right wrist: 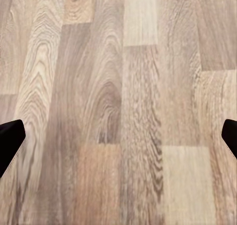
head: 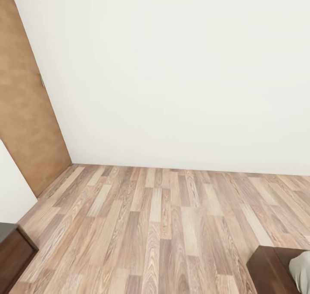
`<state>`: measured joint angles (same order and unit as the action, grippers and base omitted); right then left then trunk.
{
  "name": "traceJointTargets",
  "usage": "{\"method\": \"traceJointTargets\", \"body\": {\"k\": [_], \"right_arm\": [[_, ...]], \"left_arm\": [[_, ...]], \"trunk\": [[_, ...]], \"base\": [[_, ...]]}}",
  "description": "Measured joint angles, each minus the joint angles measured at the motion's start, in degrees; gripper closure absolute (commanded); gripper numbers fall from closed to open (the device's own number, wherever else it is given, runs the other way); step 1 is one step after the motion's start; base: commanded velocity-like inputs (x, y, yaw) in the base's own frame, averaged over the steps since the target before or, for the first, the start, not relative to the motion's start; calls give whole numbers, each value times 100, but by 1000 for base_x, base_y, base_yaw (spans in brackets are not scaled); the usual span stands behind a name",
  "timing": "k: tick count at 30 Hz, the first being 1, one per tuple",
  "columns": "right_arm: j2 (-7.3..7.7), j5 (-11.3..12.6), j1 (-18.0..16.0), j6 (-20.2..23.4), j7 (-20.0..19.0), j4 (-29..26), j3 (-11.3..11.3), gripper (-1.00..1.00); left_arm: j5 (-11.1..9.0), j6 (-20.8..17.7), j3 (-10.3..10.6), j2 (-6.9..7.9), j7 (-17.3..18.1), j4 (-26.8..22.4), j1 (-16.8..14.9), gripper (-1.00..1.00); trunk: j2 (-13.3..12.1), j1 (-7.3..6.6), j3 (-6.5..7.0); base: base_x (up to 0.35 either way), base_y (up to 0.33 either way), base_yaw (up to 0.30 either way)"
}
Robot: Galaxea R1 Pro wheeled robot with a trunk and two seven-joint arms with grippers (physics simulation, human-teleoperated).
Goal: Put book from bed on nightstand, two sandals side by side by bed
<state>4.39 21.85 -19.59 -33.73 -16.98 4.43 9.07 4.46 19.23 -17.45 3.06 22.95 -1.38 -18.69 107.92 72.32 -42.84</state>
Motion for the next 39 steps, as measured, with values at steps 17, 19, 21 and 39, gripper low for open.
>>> {"method": "traceJointTargets", "body": {"k": [17, 19, 21, 39], "right_arm": [[257, -550, 0, 17, -347, -8, 15, -100], [298, -574, 0, 16, -772, -8, 10, -100], [314, -573, 0, 16, -1101, -8, 1, -100], [306, -568, 0, 8, -1316, -5, 10, -100]], "left_arm": [[8, 0, 110, 0, 0, -9, -5, -100], [8, 0, 118, 0, 0, -9, -1, -100], [8, 0, 121, 0, 0, -9, -2, -100], [8, -1, 153, 0, 0, -9, -5, -100]], "trunk": [[0, 0, 0], [0, 0, 0], [0, 0, 0], [0, -1, 0]], "base": [[289, 0, 0], [301, 0, 0], [301, 0, 0], [313, 0, 0]]}}
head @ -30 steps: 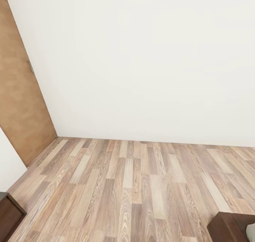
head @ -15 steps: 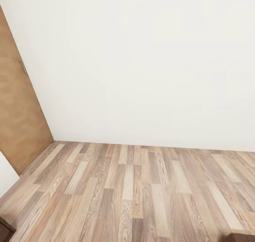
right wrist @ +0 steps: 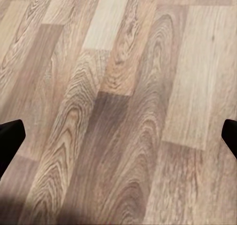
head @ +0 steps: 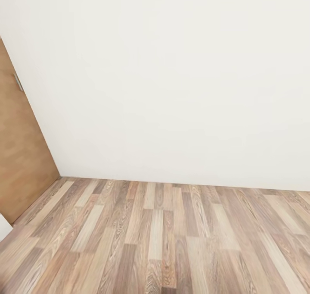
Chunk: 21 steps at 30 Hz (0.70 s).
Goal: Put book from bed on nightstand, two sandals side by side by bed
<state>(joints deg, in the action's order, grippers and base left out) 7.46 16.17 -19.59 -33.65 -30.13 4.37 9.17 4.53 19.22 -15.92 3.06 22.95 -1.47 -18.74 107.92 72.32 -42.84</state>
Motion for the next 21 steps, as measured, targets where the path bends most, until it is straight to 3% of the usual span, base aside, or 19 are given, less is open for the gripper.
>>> {"method": "traceJointTargets", "body": {"k": [8, 12, 21], "right_arm": [[-2, 0, 1, -1, -16, 0, 0, -100], [-1, 0, 1, -1, -17, 0, 0, -100], [-3, 0, 0, 0, -18, -1, 0, -100]], "left_arm": [[0, 0, -3, 0, 0, 1, -3, -100], [0, 0, -4, 0, 1, 1, -2, -100], [0, 0, -3, 0, 6, 0, -1, -100]], "trunk": [[0, 1, 0], [0, 3, 6], [0, 3, 13]], "base": [[283, 0, -118], [72, 0, -182], [26, 0, -28]]}}
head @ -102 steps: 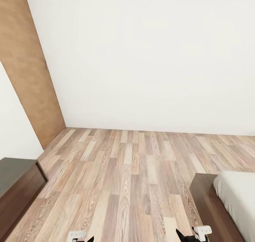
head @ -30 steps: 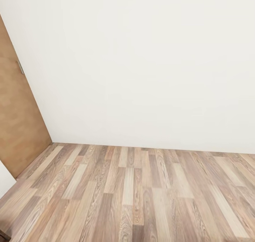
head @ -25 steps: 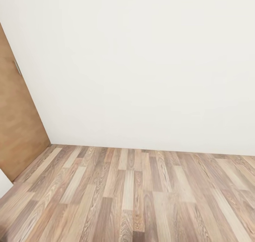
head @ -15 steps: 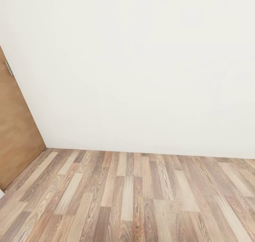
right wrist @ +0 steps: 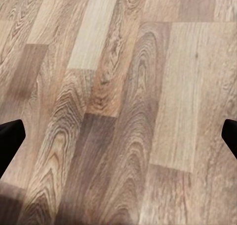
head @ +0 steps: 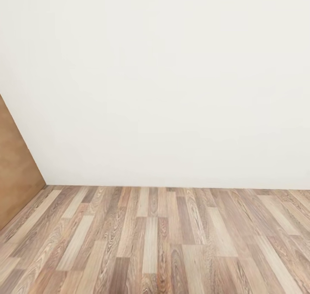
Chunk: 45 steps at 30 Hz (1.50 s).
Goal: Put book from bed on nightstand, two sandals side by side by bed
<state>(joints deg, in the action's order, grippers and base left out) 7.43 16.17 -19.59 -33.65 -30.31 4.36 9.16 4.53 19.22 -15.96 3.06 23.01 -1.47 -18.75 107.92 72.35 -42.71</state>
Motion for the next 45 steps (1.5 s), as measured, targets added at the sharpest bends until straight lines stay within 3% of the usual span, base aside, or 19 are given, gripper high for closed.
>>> {"method": "traceJointTargets", "body": {"k": [45], "right_arm": [[-3, 0, 0, 0, 9, 3, 0, -100]], "left_arm": [[0, 0, 0, 0, -3, 0, 3, -100]], "trunk": [[0, -3, 0]], "base": [[326, 0, 0]]}}
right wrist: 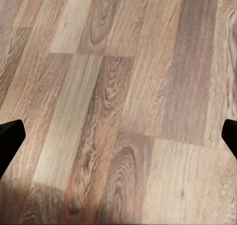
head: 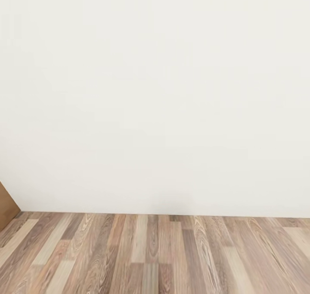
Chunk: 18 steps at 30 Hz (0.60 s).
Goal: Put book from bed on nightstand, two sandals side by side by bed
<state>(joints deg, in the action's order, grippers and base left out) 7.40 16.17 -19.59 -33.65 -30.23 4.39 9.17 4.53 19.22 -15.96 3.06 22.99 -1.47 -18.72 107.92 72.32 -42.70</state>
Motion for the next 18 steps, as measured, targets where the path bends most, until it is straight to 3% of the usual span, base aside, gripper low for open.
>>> {"method": "traceJointTargets", "body": {"k": [18], "right_arm": [[1, 0, 0, 0, 0, 0, 0, -100]], "left_arm": [[0, 0, 0, 0, 3, 0, -4, -100]], "trunk": [[0, 0, 0]], "base": [[334, 0, 0]]}}
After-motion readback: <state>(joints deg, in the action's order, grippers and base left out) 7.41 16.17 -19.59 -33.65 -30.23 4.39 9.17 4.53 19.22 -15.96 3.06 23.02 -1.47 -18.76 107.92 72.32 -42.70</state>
